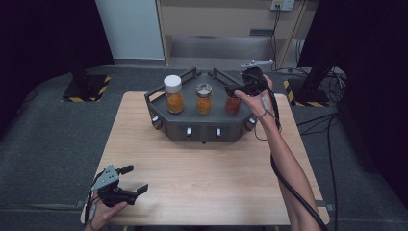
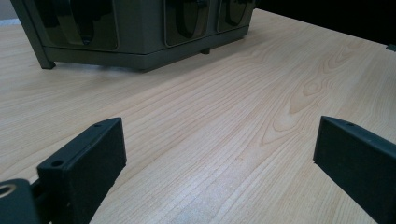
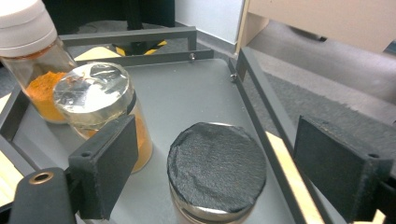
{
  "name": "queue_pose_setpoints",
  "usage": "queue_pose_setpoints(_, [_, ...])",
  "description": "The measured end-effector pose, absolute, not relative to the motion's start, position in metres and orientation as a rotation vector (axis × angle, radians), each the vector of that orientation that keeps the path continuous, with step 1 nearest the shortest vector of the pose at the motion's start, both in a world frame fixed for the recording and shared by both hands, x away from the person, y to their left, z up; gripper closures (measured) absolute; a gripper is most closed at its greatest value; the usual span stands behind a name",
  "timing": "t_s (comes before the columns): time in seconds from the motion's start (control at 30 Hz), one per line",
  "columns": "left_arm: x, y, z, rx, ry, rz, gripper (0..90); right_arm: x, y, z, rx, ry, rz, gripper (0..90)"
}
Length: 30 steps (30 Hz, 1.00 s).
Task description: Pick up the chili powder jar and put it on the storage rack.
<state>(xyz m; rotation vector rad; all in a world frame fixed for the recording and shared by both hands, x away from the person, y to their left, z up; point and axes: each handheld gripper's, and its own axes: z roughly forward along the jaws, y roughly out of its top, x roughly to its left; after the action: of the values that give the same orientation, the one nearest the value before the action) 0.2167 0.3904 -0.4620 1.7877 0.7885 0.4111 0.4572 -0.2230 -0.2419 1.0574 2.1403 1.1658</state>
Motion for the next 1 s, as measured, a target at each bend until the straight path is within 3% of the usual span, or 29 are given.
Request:
queue_pose_setpoints(0.57, [0.217,0.390,-0.462,1.787,0.784,0.409,1.7,0.417,-0.238,-0.213,0.934,2.143,1.222,8.7])
queue_pose_setpoints(1.0, [0.217,0.390,-0.462,1.783,0.786,0.409,1.6,0.371,-0.252,-0.220,0.801,2.154,1.279,7.2])
